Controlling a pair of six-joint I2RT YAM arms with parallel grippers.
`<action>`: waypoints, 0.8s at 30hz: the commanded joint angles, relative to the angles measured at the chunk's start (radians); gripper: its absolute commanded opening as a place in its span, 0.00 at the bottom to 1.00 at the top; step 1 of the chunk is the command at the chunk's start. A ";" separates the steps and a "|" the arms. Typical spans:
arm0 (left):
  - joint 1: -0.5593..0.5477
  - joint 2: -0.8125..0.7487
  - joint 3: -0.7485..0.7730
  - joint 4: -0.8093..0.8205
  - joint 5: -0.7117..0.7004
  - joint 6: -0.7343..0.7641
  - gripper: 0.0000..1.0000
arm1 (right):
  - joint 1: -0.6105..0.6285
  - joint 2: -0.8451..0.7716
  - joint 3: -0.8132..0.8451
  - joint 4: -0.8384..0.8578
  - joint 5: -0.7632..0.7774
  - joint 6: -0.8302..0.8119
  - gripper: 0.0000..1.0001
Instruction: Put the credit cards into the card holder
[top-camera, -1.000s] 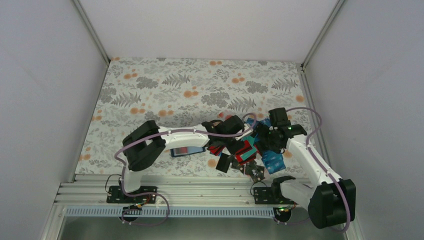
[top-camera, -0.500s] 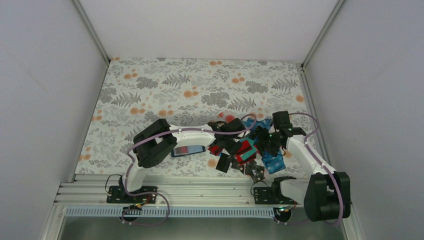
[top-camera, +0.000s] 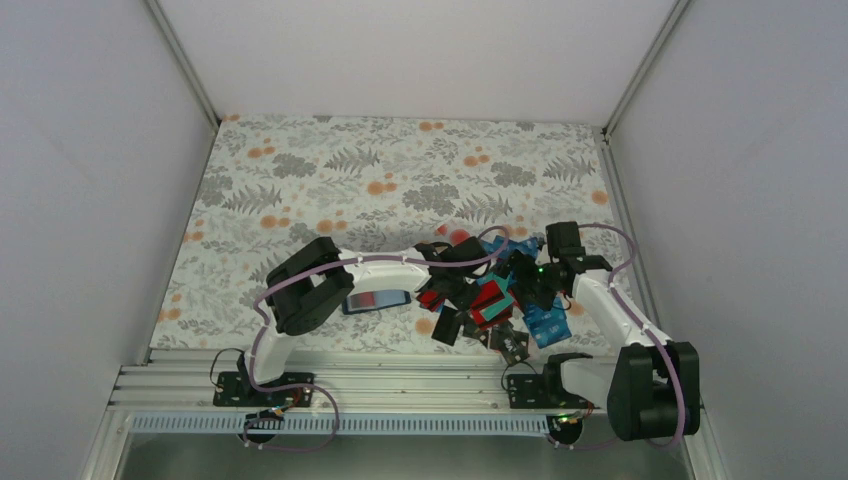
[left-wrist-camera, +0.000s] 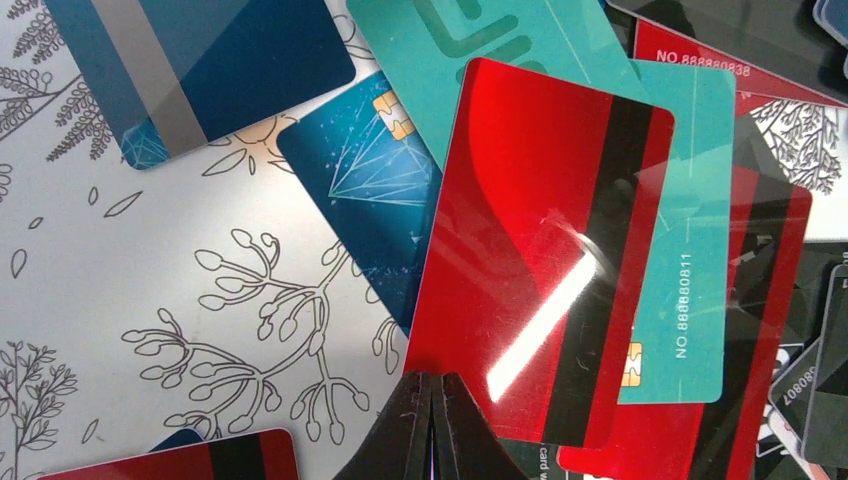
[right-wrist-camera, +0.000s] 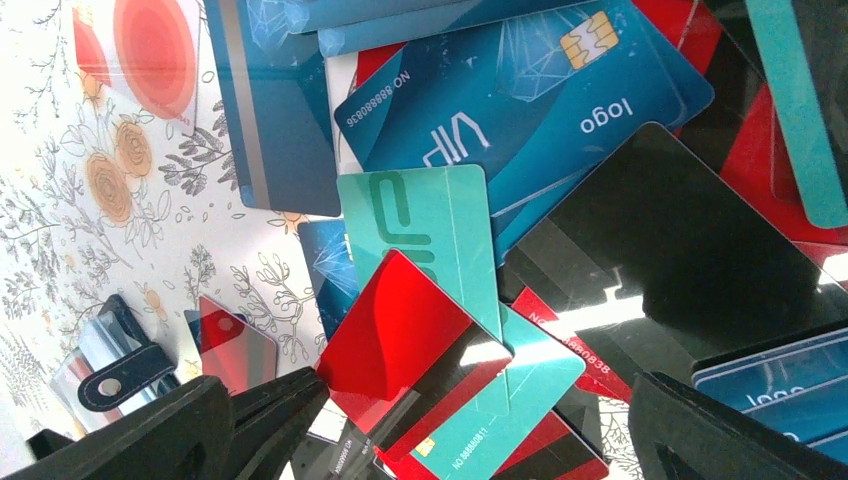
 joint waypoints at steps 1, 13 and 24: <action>0.001 0.045 -0.003 0.009 -0.008 -0.011 0.02 | -0.006 0.006 -0.018 0.032 -0.039 -0.025 1.00; 0.001 0.066 -0.042 0.028 -0.016 -0.028 0.02 | -0.006 0.026 -0.063 0.106 -0.130 -0.051 0.95; 0.001 0.066 -0.062 0.032 -0.011 -0.036 0.02 | -0.006 0.073 -0.118 0.185 -0.148 -0.055 0.79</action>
